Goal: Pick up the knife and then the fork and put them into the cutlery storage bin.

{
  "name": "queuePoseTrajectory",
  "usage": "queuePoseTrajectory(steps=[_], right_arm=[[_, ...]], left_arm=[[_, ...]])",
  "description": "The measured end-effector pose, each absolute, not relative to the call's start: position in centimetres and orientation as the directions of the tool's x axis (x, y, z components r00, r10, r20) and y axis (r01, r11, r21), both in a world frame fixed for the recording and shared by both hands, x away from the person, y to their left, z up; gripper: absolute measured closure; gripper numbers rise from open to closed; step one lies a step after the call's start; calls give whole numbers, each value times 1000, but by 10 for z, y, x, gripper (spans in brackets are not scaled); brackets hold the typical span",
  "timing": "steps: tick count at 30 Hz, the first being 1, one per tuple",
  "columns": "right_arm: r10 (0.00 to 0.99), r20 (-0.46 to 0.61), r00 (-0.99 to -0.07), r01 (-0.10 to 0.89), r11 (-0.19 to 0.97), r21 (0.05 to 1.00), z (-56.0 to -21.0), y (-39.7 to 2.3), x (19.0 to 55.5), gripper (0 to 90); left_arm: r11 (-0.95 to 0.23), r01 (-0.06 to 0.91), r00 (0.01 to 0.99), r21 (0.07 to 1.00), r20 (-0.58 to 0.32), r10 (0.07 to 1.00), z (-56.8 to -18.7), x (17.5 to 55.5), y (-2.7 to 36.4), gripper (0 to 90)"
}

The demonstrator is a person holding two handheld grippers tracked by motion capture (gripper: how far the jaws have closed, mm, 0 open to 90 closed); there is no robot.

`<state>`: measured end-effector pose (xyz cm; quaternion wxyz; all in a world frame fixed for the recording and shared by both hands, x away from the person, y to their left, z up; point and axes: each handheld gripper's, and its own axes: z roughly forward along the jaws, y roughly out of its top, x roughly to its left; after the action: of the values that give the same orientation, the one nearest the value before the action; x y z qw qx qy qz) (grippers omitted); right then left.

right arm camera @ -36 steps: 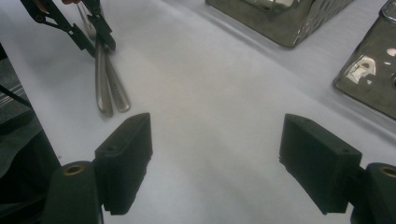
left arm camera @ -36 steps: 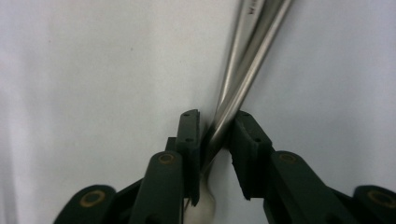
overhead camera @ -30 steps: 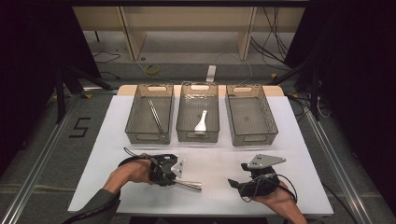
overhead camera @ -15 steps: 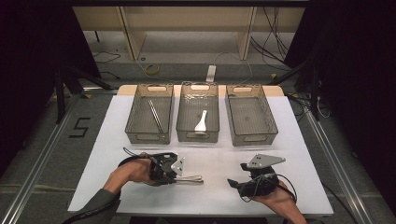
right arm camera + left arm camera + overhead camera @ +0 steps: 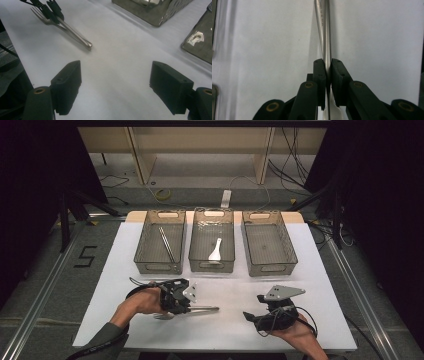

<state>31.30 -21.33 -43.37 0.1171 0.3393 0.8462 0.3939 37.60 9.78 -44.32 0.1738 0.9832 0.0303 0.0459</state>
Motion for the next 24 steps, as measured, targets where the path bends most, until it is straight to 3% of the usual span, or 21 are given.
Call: queuePoseTrajectory(steps=[11,24], right_arm=[[646,68,-760,465,467,752,-434,-205,312,263],[550,46,-834,388,525,758,-430,-171,311,266]], left_arm=[[-908,143,986,395,26,167,-431,377,95,823],[-884,159,987,441,-46,155,-425,367,78,823]])
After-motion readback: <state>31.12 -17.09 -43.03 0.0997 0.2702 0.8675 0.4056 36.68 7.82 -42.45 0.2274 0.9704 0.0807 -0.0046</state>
